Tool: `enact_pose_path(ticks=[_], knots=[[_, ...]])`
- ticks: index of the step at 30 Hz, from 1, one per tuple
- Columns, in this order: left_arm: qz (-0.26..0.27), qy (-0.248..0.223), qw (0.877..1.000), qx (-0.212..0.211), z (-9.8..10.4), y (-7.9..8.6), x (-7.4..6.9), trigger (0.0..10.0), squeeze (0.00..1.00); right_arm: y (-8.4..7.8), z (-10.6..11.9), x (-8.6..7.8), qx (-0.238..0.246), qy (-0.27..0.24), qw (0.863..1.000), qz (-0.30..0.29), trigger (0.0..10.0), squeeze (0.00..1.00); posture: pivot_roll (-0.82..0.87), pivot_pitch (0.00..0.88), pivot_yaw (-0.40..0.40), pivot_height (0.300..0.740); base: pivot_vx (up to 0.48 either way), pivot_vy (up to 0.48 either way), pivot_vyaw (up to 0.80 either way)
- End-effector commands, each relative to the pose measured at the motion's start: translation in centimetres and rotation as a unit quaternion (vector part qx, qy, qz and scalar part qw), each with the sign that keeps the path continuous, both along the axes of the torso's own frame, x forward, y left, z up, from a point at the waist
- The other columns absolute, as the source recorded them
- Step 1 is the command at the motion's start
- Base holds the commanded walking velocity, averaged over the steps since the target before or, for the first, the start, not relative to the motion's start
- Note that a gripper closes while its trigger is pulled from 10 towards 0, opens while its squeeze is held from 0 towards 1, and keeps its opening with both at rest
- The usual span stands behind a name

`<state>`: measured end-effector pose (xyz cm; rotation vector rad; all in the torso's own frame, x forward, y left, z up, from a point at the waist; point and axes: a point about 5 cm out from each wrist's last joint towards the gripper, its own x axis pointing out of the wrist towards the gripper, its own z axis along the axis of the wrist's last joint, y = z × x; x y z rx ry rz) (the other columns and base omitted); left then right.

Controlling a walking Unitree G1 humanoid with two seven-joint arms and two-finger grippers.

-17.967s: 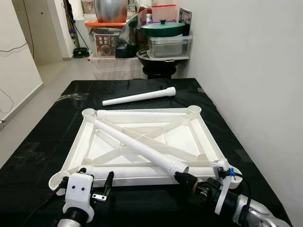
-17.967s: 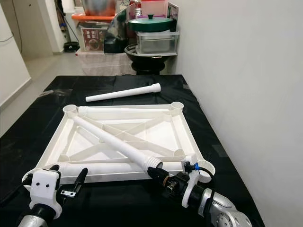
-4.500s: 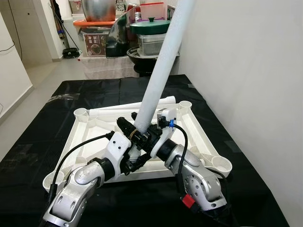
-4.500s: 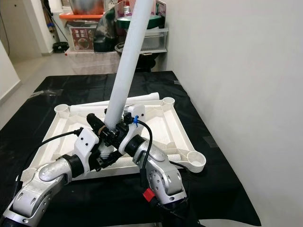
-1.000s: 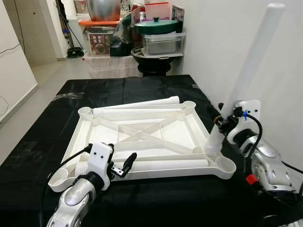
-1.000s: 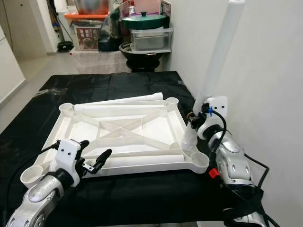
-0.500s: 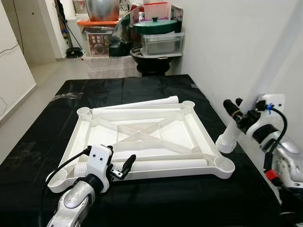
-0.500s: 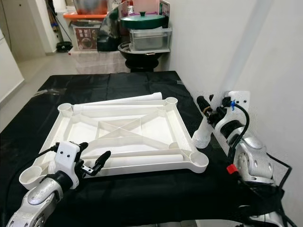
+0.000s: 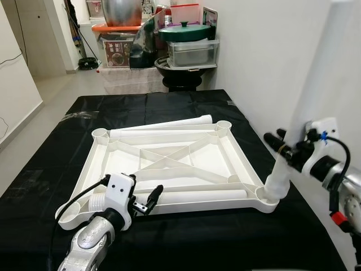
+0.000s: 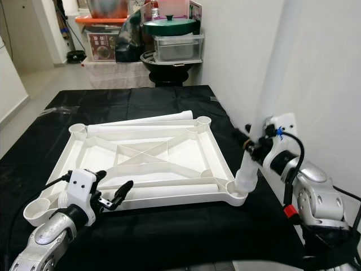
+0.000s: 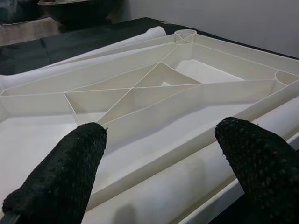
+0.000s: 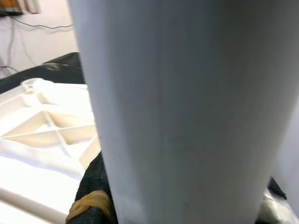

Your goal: Building children table

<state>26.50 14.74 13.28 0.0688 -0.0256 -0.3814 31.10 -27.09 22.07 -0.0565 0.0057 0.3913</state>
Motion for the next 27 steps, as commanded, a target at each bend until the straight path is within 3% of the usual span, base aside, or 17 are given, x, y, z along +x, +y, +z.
enact_pose_path(ticks=[1, 14, 19, 22, 27], knots=[[0.004, 0.008, 1.0, 0.003, -0.3, 0.4, 0.1, 10.0, 0.0, 0.8, 0.1, 0.0, 0.004, -0.001, 1.0, 0.02, 0.0, 0.0, -0.02, 0.0, 0.007, 0.74, 0.0, 0.0, 0.0], [0.002, 0.009, 1.0, 0.0, -0.4, 0.1, -0.1, 10.0, 0.0, 2.8, -0.9, 0.4, 0.017, 0.001, 0.999, 0.036, 0.0, 0.0, -0.01, 0.0, -0.001, 0.74, 0.0, 0.0, 0.0], [0.004, 0.013, 1.0, -0.004, -0.5, 0.1, -0.1, 10.0, 0.0, 3.6, -1.7, -0.4, 0.024, 0.019, 0.998, 0.062, 0.0, 0.0, -0.01, 0.0, -0.004, 0.74, 0.0, 0.0, 0.0], [0.008, 0.022, 1.0, -0.013, -0.7, 0.3, -0.2, 10.0, 0.0, 2.9, -2.7, -1.1, 0.057, 0.018, 0.995, 0.08, 0.0, 0.0, -0.02, 0.0, 0.001, 0.74, 0.0, 0.0, 0.0], [0.009, 0.022, 1.0, -0.014, -0.7, 0.4, -0.1, 10.0, 0.0, 2.7, -3.6, -1.5, 0.055, 0.013, 0.994, 0.09, 0.0, 0.0, -0.01, 0.0, 0.004, 0.74, 0.0, 0.0, 0.0]])
